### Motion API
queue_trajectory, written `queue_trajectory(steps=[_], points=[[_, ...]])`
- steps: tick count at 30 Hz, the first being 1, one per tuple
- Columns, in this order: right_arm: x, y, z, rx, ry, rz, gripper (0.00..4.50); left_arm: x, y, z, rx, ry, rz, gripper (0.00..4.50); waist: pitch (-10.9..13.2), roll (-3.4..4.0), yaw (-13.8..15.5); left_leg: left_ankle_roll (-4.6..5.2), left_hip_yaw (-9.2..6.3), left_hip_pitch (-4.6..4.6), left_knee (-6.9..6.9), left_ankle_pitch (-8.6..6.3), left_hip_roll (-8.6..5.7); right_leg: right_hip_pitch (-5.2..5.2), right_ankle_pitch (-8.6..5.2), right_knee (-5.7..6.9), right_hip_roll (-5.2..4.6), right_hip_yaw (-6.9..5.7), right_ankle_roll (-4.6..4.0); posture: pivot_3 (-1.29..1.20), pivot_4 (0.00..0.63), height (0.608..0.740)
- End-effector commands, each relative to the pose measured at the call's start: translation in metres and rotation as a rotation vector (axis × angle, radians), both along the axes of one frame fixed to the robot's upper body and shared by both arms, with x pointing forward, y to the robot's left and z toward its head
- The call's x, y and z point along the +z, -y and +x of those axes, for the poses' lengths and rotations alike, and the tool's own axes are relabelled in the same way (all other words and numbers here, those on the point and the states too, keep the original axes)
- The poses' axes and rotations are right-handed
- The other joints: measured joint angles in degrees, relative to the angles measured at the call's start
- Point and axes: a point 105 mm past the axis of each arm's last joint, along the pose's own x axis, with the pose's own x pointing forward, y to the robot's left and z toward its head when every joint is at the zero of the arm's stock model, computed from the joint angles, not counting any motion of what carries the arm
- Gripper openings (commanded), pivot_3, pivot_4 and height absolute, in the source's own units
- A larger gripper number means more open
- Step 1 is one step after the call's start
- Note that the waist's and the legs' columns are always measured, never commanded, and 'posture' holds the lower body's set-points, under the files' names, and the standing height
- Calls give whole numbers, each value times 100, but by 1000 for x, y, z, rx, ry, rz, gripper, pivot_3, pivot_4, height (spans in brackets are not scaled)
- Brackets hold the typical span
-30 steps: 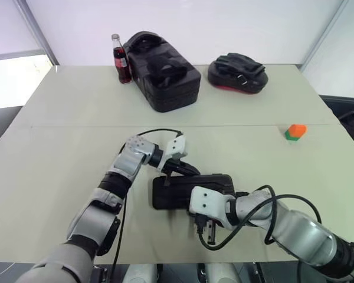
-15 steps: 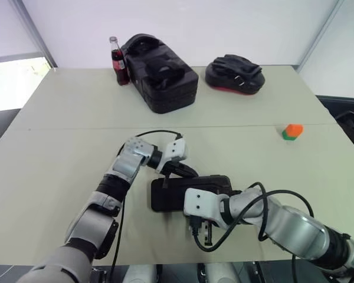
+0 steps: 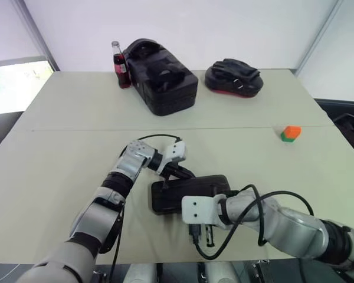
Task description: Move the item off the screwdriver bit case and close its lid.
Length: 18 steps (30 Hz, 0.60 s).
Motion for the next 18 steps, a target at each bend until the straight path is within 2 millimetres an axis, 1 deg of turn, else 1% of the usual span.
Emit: queue_trajectory(steps=[1,13,15,18], points=[[45,34,75,-237,434,-61,24,-38,23,-51,-236,-157,61,0,-4,-3,-1,0,0,0,0,0,0,0,1,0,0,0,1,0,150,740],[42,39,85,-195,508,-132,24,-33,26,-63,-290,-177,48,0,-25,-13,-34,0,0,3,-7,0,9,-3,-1,0,8,0,-2,0,150,740],[41,39,83,-196,486,-123,24,-32,27,-60,-284,-158,53,0,-25,-13,-34,0,0,4,-9,0,9,-4,-1,0,10,0,-2,0,150,740],[35,29,61,-210,291,-12,24,-32,30,-43,-218,-67,48,0,-25,-14,-14,0,-1,5,-12,0,10,-4,-2,0,11,-1,-3,0,150,740]])
